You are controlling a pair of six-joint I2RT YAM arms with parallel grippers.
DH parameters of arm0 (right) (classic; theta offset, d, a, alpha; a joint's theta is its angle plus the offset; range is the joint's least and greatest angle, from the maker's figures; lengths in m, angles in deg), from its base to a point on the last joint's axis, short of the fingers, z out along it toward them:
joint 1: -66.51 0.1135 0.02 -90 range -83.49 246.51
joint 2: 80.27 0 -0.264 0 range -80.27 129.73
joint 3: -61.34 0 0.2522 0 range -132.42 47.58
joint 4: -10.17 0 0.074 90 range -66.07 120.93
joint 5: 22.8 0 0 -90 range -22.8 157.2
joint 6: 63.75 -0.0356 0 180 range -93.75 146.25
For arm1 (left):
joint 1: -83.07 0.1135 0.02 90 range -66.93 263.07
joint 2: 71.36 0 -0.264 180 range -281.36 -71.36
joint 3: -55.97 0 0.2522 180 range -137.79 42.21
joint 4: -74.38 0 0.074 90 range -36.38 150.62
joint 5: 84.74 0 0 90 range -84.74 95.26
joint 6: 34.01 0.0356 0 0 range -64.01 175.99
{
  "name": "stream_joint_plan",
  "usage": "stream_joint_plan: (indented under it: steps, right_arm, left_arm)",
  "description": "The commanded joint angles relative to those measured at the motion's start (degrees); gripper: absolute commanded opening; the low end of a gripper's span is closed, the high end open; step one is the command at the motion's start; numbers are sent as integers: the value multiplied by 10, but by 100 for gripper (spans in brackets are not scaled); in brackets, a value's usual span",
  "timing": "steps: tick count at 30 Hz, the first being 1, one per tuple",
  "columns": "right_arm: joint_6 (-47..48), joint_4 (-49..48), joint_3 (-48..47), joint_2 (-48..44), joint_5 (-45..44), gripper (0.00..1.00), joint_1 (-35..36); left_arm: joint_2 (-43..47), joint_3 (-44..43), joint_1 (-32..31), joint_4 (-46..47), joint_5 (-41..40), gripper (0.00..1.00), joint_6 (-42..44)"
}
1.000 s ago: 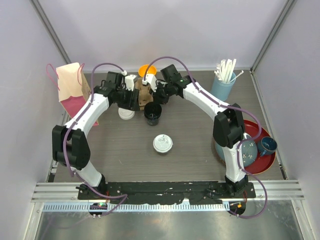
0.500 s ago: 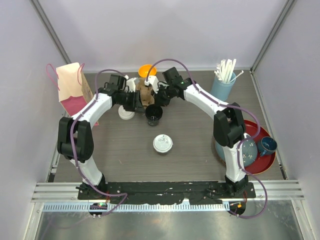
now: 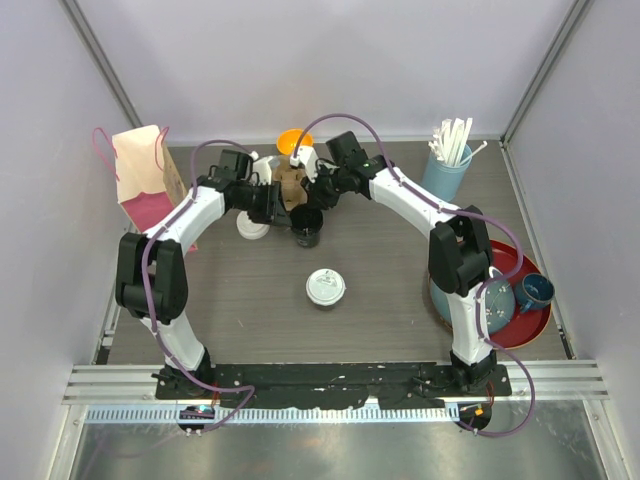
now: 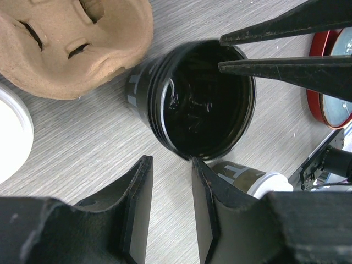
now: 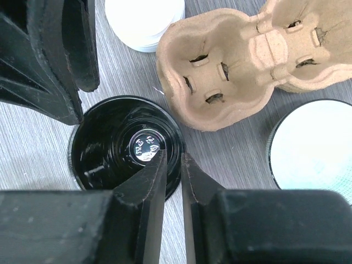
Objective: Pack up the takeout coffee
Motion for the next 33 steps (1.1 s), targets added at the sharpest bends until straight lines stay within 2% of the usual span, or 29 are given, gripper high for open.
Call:
stream_joint_plan:
  steps: [1,4,5,6,7,10,15,28,33]
  right_arm:
    - [-3,-21,-1,-39,11,15,1]
    - [-5,-22,-2,-35,10,6,1]
    - [-4,-21,-2,-35,9,6,1]
    - [-4,-22,-2,-35,3,9,1]
    - [-5,-24,-3,-35,-3,17,1]
    - [1,-24,-8,-30,-23,31,1]
    - [12,3,-49,-2,-26,37,1]
    - [35,62,-105,55,-4,33,1]
    - [34,63,-104,54,-3,19,1]
  left_arm:
    - [2,-3,2,17,18,38,-3]
    - [0,-3,2,17,18,38,-3]
    - [0,-4,2,17,19,38,-2]
    - [-1,-4,2,15,19,38,-1]
    - [-3,-6,2,15,17,38,-1]
    - [-2,-7,2,13,15,38,-1]
    - [4,-16,2,10,15,37,0]
    - [0,-20,2,3,14,37,6]
    - [0,-20,2,1,14,37,6]
